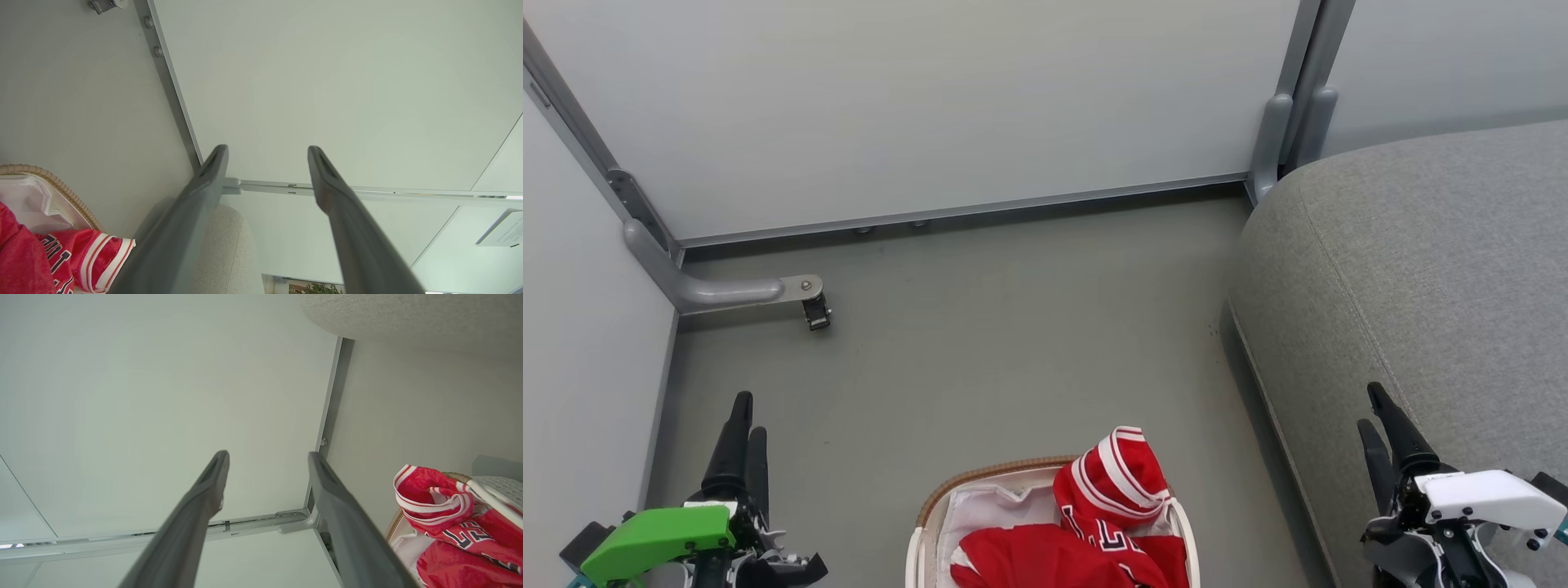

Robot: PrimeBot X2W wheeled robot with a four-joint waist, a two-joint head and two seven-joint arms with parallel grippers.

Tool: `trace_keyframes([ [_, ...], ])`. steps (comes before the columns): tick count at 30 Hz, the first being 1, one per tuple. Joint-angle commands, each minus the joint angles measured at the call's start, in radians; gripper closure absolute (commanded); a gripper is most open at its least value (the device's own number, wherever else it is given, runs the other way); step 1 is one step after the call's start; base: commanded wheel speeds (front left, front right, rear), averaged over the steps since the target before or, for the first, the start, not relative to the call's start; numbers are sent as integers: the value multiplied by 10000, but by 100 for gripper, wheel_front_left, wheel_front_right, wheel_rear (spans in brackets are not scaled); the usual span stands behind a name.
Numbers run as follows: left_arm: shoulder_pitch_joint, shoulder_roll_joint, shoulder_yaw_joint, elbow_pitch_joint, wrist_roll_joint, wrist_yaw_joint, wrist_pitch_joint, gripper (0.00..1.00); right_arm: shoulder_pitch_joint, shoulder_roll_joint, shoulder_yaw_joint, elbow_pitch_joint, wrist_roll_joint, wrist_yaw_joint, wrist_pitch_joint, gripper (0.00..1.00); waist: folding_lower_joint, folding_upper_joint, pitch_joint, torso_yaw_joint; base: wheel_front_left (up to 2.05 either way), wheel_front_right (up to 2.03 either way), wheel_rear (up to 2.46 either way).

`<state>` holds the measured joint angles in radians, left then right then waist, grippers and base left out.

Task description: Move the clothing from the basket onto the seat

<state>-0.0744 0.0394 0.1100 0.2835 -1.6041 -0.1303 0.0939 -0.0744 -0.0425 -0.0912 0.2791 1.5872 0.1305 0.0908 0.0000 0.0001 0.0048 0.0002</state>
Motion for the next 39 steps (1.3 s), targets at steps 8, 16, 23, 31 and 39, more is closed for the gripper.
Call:
trace_keyframes([
  [8, -315, 297, -78, -83, 1524, -1, -519, 0, -479, -249, 346, -119, -1518, 4, -484, 0, 0, -1, 24, -7, 0, 0, 0],
  [16, -259, 349, -160, -140, 3400, -1, -874, 0, -531, -296, 723, -185, -3070, 4, -838, 0, 0, -1, 43, -21, 0, 0, 0],
  [23, -180, 305, -135, -228, 4816, -2, -1150, 0, -506, -294, 990, -200, -4297, 4, -1115, 0, 0, -1, 55, -38, 0, 0, 0],
  [31, -155, 403, -331, -315, 6275, -2, -1442, 0, -578, -302, 1169, -163, -5561, 4, -1410, 0, 0, -1, 81, -64, 0, 0, 0],
  [39, -149, 537, -435, -311, 7538, -3, -1712, 0, -641, -334, 1362, -63, -6675, 4, -1682, 0, 0, -1, 102, -83, 0, 0, 0],
])
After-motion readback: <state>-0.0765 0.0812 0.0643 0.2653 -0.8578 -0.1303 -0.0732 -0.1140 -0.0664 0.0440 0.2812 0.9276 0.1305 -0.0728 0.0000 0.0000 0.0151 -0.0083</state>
